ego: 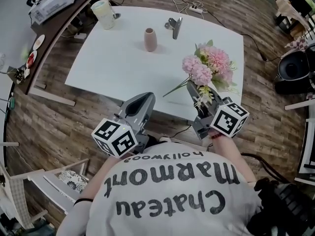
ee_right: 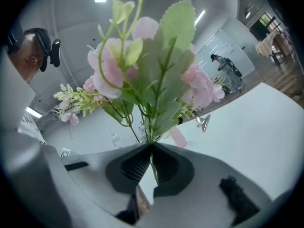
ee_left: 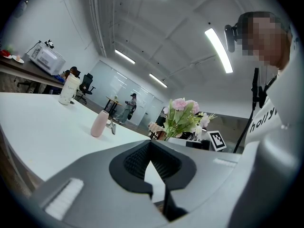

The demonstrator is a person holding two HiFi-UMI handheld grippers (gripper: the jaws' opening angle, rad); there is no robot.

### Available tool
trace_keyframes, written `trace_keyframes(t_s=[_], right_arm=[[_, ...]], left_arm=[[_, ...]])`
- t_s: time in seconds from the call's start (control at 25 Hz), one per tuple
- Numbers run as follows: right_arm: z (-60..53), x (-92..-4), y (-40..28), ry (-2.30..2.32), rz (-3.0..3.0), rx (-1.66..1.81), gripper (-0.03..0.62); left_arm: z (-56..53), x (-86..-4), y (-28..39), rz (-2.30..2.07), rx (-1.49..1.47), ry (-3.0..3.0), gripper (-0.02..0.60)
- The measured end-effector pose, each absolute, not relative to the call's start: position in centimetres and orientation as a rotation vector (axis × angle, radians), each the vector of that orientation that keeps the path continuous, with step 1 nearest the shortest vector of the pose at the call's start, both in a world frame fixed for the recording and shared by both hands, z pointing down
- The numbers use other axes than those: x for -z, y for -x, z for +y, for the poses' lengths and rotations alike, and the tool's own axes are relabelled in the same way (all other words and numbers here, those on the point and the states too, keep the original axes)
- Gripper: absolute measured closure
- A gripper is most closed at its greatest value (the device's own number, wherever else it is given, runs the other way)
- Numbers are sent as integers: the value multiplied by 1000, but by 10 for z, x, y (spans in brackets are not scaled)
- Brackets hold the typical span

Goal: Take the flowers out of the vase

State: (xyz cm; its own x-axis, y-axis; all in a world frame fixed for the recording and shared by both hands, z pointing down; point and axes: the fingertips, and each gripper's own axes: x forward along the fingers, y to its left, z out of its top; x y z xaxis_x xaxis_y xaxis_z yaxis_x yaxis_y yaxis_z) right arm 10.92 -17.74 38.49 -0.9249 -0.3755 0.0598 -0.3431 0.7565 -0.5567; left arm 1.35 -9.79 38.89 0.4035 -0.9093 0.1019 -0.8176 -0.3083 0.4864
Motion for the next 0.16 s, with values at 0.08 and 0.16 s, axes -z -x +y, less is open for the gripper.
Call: trace_keyframes(t_s=[0.08, 0.16], right_arm=[[-178, -385, -110, 586, 2892, 902, 569], [-178, -385, -111, 583, 2894, 903, 569]], left_arm=[[-98, -389, -13, -1487, 262, -2198, 575], [-98, -389, -13, -1508, 260, -2196, 575]])
